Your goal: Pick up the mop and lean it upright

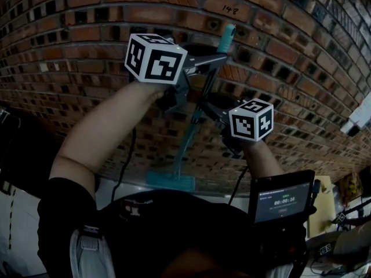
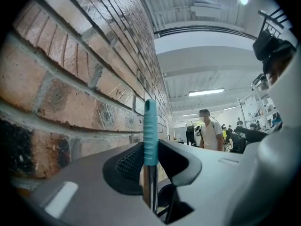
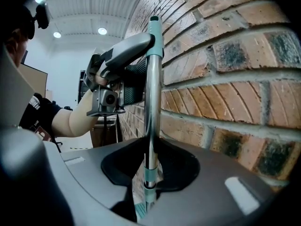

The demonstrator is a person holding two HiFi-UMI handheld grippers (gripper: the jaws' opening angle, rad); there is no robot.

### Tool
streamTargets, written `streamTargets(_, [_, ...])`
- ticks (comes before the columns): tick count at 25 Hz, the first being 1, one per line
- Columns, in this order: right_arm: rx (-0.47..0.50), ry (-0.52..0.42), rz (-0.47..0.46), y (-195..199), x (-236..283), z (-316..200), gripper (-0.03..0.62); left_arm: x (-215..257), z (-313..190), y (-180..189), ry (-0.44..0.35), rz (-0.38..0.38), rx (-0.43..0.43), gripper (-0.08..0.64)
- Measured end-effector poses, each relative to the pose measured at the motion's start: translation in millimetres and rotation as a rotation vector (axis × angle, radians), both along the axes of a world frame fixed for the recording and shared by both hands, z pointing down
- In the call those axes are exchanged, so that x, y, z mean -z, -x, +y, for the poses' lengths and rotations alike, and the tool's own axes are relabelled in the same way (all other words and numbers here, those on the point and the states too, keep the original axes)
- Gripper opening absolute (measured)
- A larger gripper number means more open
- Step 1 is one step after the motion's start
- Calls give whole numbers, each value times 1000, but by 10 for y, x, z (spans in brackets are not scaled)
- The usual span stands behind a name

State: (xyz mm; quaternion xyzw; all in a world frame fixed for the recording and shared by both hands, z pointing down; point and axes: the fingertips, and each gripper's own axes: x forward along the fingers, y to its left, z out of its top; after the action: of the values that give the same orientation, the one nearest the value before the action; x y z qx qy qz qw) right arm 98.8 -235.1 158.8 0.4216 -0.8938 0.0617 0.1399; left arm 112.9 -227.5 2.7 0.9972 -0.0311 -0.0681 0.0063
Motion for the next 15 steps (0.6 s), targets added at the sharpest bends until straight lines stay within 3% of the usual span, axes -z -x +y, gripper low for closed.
streamTargets(15, [-7, 0, -1, -13, 1, 3, 104, -23, 0, -18, 22, 3, 3, 95])
